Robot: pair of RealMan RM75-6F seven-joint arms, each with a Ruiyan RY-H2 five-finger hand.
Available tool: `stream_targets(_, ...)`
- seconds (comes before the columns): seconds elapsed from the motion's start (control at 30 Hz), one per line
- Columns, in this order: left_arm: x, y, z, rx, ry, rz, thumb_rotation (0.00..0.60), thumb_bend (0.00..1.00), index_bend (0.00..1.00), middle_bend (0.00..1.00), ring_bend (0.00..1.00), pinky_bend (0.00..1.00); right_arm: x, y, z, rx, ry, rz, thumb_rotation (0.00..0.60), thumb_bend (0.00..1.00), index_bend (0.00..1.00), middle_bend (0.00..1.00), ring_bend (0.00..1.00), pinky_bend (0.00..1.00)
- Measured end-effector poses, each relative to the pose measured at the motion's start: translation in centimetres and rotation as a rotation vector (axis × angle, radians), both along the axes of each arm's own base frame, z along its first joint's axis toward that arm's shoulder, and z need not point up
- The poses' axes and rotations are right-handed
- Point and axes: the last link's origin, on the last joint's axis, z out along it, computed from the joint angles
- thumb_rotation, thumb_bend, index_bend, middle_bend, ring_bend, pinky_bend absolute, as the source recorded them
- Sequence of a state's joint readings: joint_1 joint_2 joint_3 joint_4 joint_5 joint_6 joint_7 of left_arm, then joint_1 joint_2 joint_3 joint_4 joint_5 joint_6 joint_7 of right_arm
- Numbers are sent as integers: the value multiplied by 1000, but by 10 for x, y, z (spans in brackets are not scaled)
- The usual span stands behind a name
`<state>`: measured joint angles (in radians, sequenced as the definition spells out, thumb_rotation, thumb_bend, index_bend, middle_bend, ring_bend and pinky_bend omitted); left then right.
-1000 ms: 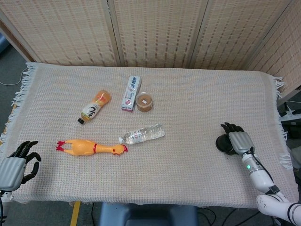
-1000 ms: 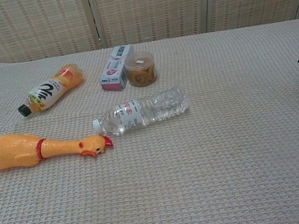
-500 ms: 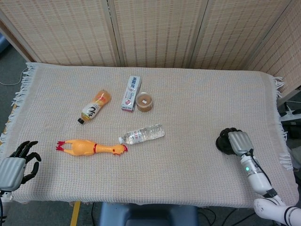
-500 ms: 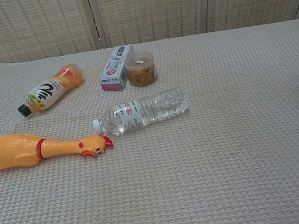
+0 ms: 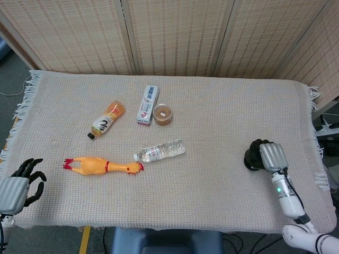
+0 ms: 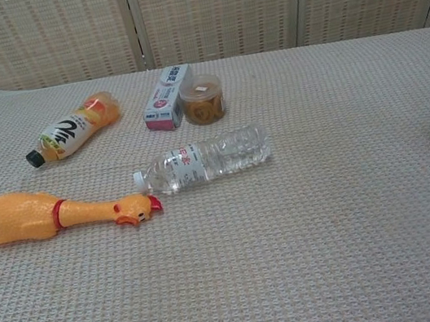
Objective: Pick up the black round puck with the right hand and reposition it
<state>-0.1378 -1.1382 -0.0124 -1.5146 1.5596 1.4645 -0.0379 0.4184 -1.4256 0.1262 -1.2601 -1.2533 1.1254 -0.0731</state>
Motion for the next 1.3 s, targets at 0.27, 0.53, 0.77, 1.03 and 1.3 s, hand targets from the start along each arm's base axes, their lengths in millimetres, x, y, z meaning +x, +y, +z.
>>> stream_targets(0.27, 0, 0, -1, -4, 4, 3, 600, 522, 524, 160, 117, 409, 26, 14, 0, 62, -145, 70, 600, 184, 642, 475, 475, 597)
stream_targets(0.53, -1, 0, 0, -1, 8, 7, 600, 520, 524, 160, 117, 408, 36, 22, -19, 213, -157, 116, 600, 184, 642, 475, 475, 597)
stream_targets(0.77, -1, 0, 2, 1, 4, 9, 600, 521, 522, 160, 117, 409, 31, 15, -38, 286, -117, 98, 600, 185, 446, 355, 264, 545)
stream_targets(1.03, -1, 0, 1, 0, 5, 7, 600, 521, 524, 161, 117, 409, 33, 16, -32, 299, -117, 133, 600, 182, 22, 1, 0, 238)
stream_targets(1.3, -1, 0, 0, -2, 10, 10, 600, 521, 524, 161, 117, 409, 35, 23, -6, 244, -138, 180, 600, 180, 0, 0, 0, 180)
